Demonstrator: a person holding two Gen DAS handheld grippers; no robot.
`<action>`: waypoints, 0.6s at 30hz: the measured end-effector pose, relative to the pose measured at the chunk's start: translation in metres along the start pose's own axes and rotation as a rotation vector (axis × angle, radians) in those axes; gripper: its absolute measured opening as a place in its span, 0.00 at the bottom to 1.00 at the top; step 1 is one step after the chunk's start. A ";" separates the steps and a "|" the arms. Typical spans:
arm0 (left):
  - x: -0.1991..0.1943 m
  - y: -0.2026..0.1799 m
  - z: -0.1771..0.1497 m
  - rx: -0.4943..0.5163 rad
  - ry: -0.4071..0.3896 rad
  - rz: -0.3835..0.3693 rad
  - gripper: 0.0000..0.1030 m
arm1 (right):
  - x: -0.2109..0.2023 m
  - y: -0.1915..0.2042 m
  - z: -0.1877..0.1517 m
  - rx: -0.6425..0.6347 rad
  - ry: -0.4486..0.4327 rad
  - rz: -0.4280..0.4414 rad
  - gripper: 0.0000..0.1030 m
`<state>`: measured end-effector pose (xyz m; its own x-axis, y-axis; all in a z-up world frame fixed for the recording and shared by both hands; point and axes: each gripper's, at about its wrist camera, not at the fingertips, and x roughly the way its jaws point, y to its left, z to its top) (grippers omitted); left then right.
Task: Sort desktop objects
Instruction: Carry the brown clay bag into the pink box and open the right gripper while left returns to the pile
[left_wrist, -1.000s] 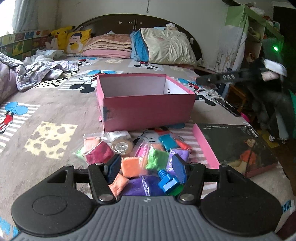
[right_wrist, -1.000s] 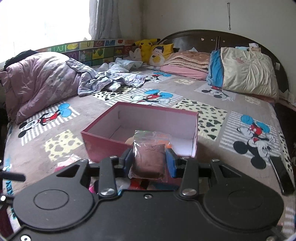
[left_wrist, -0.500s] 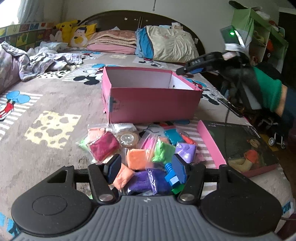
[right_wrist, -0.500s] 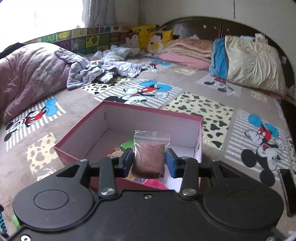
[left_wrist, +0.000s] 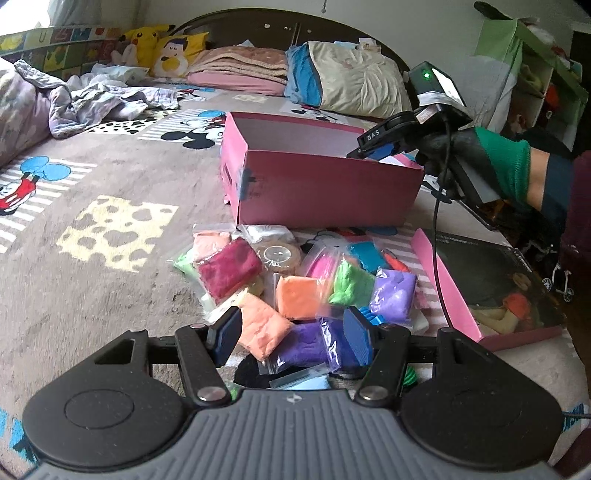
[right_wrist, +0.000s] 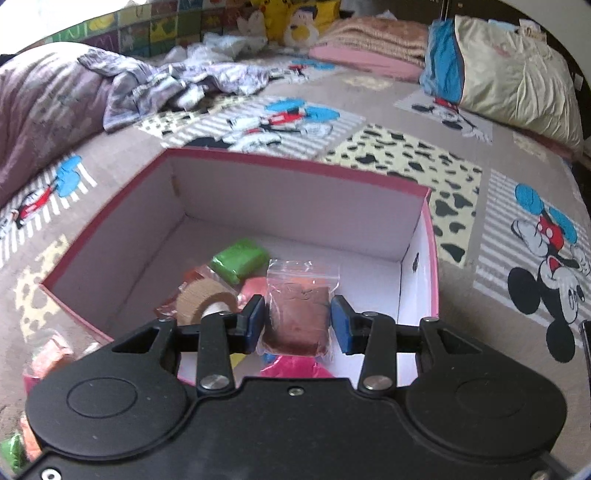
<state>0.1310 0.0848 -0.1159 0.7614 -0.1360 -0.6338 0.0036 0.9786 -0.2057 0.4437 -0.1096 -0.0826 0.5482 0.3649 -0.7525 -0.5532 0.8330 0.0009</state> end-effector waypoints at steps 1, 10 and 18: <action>0.000 0.001 0.000 -0.002 0.001 0.001 0.57 | 0.004 0.000 0.001 0.003 0.017 -0.003 0.38; 0.001 0.006 -0.003 -0.016 0.006 0.009 0.57 | 0.030 -0.003 0.002 0.035 0.121 -0.035 0.39; -0.002 0.007 -0.001 -0.021 0.011 0.015 0.57 | 0.026 -0.004 0.000 0.066 0.112 -0.033 0.48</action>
<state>0.1293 0.0921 -0.1170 0.7543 -0.1231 -0.6449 -0.0216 0.9771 -0.2118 0.4604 -0.1028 -0.1022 0.4895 0.2915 -0.8218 -0.4918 0.8705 0.0158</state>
